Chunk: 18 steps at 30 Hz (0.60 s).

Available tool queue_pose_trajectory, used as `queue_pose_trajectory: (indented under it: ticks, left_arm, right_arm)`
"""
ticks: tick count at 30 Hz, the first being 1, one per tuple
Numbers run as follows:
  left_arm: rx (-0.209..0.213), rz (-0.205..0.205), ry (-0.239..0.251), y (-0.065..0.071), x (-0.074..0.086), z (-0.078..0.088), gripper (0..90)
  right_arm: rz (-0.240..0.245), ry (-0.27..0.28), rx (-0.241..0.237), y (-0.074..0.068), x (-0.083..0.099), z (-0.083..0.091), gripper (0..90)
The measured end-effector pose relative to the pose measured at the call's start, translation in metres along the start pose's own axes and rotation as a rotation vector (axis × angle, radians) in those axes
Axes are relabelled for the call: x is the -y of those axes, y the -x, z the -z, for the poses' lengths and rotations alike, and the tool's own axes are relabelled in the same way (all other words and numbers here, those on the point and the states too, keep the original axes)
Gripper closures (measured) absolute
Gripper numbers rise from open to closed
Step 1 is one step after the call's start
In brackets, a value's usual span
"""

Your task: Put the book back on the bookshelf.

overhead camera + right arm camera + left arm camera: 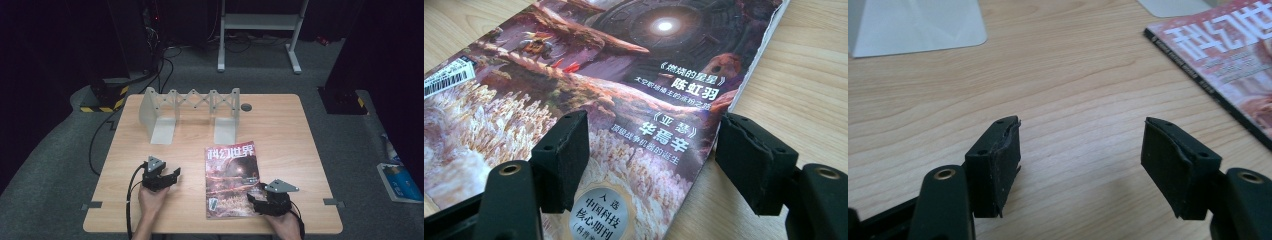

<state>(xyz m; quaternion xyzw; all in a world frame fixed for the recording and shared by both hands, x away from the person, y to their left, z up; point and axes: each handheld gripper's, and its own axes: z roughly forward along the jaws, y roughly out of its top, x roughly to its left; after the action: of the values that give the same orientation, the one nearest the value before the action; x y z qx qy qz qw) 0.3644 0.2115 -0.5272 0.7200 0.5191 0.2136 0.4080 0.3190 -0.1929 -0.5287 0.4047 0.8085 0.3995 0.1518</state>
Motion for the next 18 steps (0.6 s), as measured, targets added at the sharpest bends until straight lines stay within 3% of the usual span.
queue_pose_trajectory:
  ticks: [7, 13, 16, 18]
  left_arm:
    - [0.054, 0.003, 0.015, 0.016, -0.005, 0.0, 31.2]
    - [0.103, -0.018, 0.014, 0.032, -0.01, -0.003, 29.3]
    - [0.162, 0.012, 0.012, 0.04, -0.013, -0.006, 28.9]
    - [0.164, 0.0, 0.008, 0.044, -0.014, -0.007, 28.8]
  right_arm:
    - [0.001, 0.001, 0.002, -0.004, -0.001, -0.002, 29.8]
    - [0.0, 0.002, 0.002, -0.007, -0.002, -0.003, 29.8]
    - [-0.007, 0.001, 0.006, -0.01, -0.002, -0.004, 29.8]
    - [-0.007, 0.003, 0.007, -0.011, -0.002, -0.004, 29.8]
